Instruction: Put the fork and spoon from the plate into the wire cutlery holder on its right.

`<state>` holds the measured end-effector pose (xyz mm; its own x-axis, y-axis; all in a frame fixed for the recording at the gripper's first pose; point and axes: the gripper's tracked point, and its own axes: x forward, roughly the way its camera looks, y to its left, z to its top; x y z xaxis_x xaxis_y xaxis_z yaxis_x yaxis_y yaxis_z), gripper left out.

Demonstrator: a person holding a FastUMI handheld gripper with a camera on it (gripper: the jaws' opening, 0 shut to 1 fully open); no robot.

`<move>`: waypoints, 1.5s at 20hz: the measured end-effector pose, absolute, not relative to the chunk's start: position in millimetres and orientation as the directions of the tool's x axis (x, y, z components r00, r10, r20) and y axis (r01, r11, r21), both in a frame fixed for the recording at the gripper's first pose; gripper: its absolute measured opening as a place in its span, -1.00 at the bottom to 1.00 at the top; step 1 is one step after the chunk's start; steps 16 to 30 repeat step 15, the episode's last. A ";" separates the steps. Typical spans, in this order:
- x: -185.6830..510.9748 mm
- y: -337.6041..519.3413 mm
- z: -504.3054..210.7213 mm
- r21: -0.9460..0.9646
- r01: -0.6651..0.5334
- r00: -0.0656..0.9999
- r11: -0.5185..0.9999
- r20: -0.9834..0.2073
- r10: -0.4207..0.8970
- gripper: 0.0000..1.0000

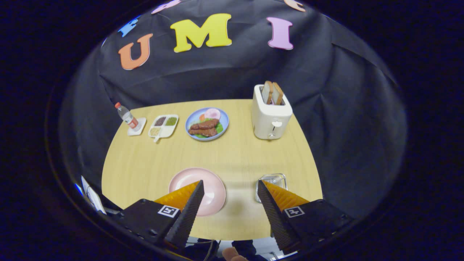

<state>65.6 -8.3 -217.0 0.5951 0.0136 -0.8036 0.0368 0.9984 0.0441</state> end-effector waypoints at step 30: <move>33.6 76.5 -48.0 0.049 -0.004 0.983 0.999 -0.181 0.013 0.93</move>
